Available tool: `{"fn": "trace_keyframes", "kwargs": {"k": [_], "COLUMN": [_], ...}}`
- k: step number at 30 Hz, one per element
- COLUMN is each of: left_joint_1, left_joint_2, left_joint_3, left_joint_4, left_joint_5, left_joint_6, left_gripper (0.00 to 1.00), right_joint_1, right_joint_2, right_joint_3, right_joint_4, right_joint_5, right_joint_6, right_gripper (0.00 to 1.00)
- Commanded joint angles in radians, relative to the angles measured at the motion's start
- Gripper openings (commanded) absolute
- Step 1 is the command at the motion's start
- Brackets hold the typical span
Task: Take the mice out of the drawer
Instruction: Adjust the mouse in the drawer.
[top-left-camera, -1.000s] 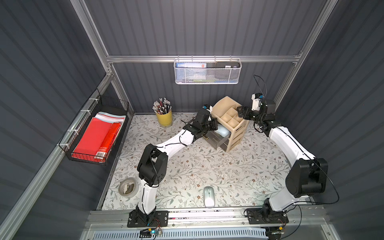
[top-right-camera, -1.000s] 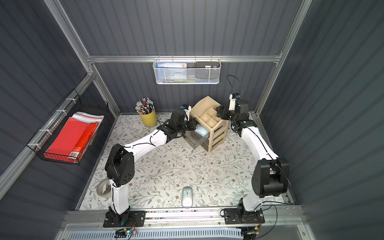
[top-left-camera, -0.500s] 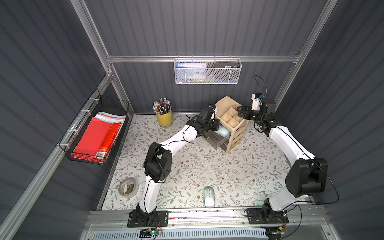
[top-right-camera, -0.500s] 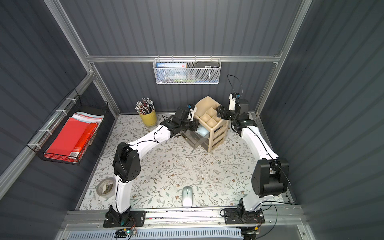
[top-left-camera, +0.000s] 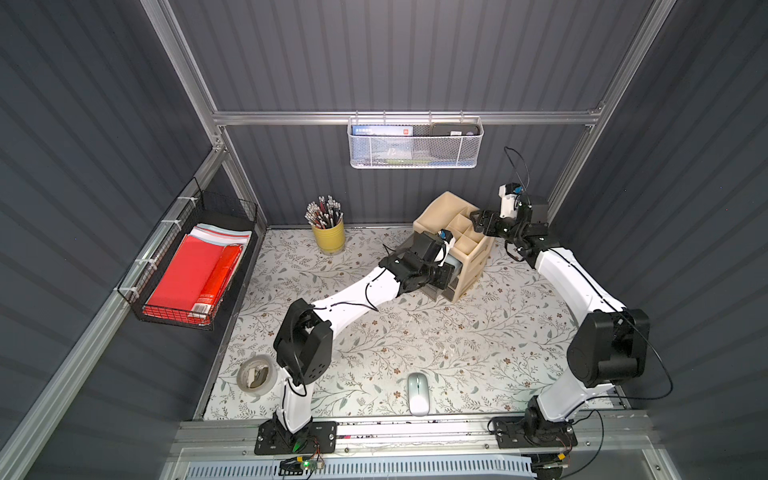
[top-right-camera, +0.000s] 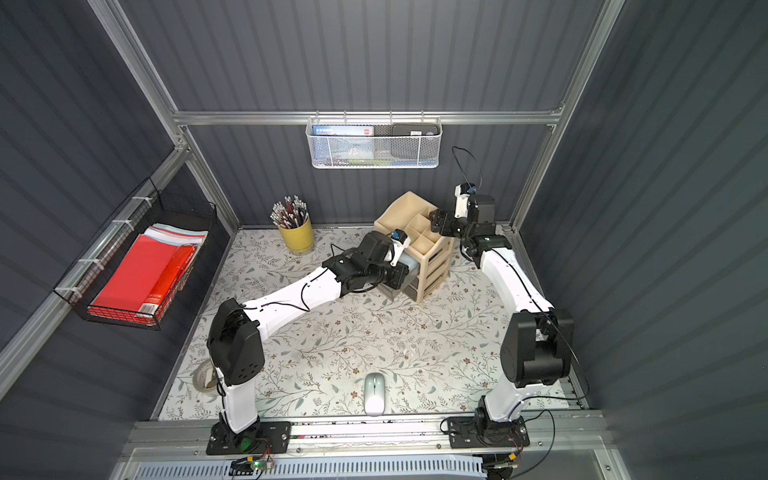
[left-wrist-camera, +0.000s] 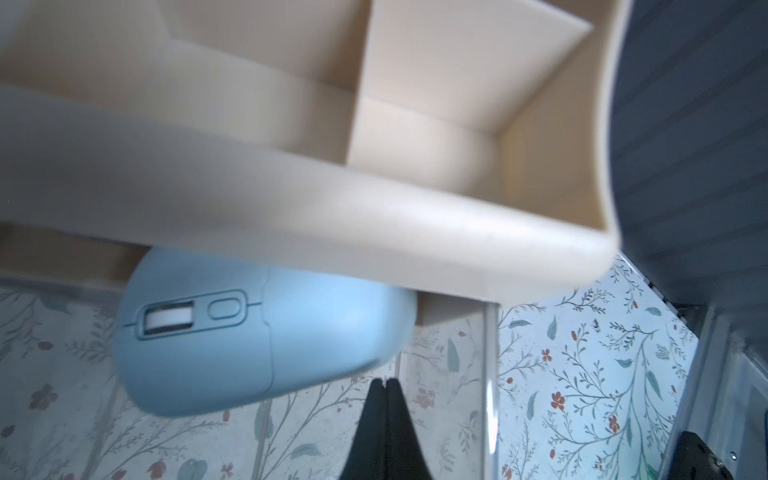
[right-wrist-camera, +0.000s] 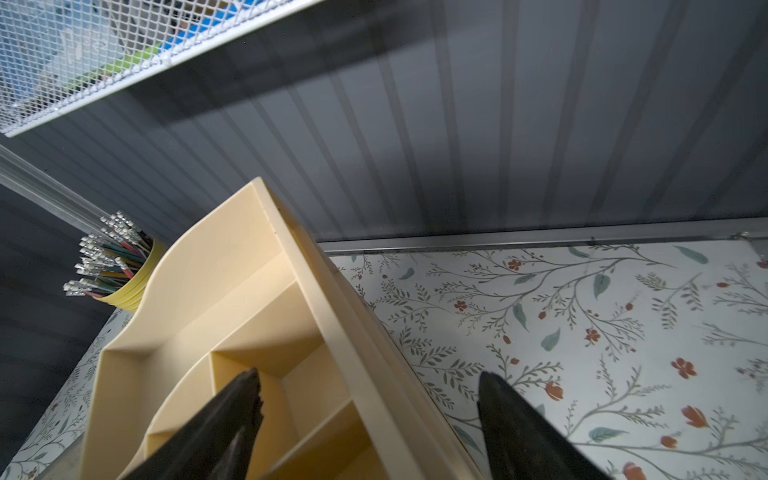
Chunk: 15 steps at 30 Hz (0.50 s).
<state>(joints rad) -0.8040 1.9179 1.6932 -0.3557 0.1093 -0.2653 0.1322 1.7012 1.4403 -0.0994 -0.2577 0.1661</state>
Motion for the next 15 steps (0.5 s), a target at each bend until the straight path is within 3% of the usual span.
{"fn": "trace_keyframes", "kwargs": {"k": [1,4,7,12,15], "left_joint_1": [0.012,0.013,0.041,0.171,0.190], "left_joint_2": [-0.065,-0.077,-0.103,-0.002,0.102], "left_joint_3": [-0.031,-0.008,-0.051,0.027,0.129], "left_joint_4": [-0.112,-0.065,0.062,0.106,0.040], "left_joint_5": [-0.106,-0.305,-0.369,-0.261,-0.209], "left_joint_6": [-0.051,-0.078,-0.062,-0.101,-0.108], "left_gripper": [0.00,0.00,0.00,0.00,0.00], "right_joint_1": [0.000,-0.002,-0.002,-0.002,-0.002], "right_joint_2": [0.159,0.158,0.151,0.149,0.149], "right_joint_3": [-0.127,-0.127,-0.130,-0.137,-0.139], "right_joint_4": [-0.430,-0.432,-0.433,-0.432,-0.428], "right_joint_5": [0.074,0.073,0.074,0.072,0.065], "right_joint_6": [-0.091,-0.093,-0.094,-0.096,-0.097], "right_gripper": [0.85,0.85,0.85,0.85,0.85]}}
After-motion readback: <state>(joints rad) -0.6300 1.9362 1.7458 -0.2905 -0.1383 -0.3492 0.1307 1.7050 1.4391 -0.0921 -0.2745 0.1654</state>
